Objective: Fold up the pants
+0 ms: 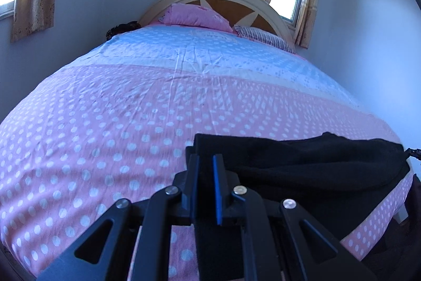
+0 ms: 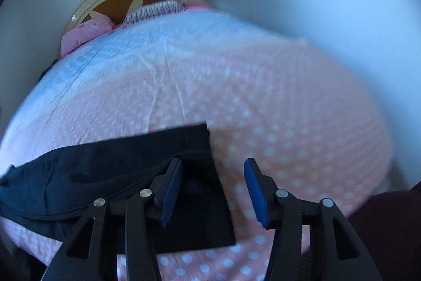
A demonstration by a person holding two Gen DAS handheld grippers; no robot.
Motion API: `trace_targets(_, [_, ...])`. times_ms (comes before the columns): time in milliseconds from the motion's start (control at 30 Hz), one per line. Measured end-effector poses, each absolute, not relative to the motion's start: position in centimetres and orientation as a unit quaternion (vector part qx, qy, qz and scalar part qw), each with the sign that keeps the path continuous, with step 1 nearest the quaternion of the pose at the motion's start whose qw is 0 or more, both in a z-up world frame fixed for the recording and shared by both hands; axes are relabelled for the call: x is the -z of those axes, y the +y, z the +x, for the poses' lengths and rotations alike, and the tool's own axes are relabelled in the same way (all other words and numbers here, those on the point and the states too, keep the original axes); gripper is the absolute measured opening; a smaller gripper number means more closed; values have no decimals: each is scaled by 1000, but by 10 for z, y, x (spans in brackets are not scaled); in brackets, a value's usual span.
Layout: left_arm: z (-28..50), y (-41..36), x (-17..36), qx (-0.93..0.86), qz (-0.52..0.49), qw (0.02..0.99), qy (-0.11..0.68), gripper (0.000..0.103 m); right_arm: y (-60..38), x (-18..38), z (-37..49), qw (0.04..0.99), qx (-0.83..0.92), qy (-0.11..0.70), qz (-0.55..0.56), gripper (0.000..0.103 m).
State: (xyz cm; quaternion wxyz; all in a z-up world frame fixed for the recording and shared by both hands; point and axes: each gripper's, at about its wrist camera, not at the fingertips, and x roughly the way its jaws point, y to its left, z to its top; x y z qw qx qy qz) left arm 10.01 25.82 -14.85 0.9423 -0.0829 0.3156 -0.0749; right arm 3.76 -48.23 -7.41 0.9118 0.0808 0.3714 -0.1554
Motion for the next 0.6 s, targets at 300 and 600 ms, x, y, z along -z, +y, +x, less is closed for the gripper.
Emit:
trace_targets(300, [89,260,148,75,-85,944,310,11,-279,61,31,916,-71,358,-164,50])
trace_targets(600, [84,261,146,79,-90,945,305,11,-165,133,55,860,-152,389,-293,50])
